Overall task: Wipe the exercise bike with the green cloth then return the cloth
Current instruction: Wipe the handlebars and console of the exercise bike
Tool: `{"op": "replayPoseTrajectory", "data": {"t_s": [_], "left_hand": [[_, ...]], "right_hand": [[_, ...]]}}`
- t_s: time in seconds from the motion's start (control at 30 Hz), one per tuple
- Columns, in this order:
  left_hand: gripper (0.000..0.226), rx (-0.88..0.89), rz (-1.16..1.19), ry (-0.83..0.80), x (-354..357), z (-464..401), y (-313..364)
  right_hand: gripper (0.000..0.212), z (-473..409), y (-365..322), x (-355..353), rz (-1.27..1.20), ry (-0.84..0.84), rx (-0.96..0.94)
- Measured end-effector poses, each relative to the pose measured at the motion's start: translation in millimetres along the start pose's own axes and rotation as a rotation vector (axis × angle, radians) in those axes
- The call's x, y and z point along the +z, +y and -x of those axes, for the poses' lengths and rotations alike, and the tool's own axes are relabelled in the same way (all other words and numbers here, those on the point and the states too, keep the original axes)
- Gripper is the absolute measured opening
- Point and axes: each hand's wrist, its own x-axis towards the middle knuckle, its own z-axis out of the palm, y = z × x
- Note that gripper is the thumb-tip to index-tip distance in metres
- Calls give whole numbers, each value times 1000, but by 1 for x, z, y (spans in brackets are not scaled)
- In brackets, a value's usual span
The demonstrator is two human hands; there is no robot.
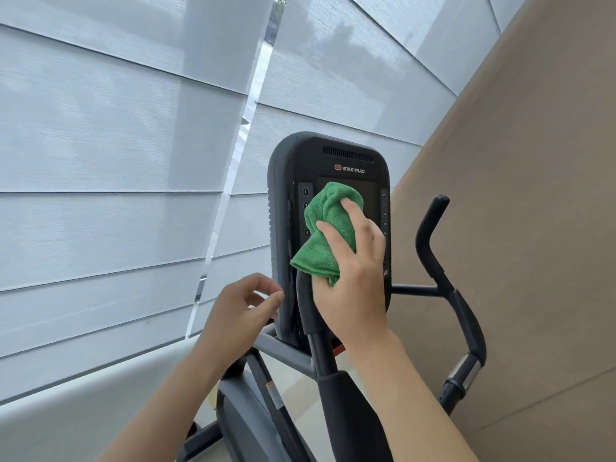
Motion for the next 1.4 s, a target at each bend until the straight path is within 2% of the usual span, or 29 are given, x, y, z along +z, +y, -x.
{"op": "replayPoseTrajectory", "data": {"t_s": [0.13,0.27,0.4,0.47,0.53,0.6,0.67,0.9,1.1,1.17,1.27,1.33,1.4], "left_hand": [[18,11,8,8,-3,0,0],[15,-12,10,2,-1,0,-2],[16,-15,5,-2,-1,2,-3],[16,-19,6,3,-1,2,-4],[17,-23,5,6,-1,2,-4],[17,-24,-8,-4,1,4,-4],[18,-24,-10,-25,2,5,-4],[18,-4,6,-17,-5,7,1],[16,11,11,-11,-16,15,7],[14,3,9,0,-21,17,7],[12,12,14,24,-26,17,7],[10,13,15,30,-27,18,7],[9,13,20,28,-28,19,7]], "right_hand": [[63,0,-12,-1,-115,-15,63],[25,-18,-15,3,-123,160,125],[53,-34,-2,6,-200,265,142],[50,-36,5,9,-185,301,116],[36,-27,7,16,-147,313,87],[27,-5,4,25,-105,250,69],[26,25,-1,33,-53,118,53],[31,37,14,-3,-279,-319,152],[30,47,21,-39,-327,-561,199],[33,35,19,-47,-310,-440,131],[39,0,17,-48,-261,-119,27],[43,-15,12,-34,-205,-68,29],[44,-5,0,-8,-77,-116,63]]}}
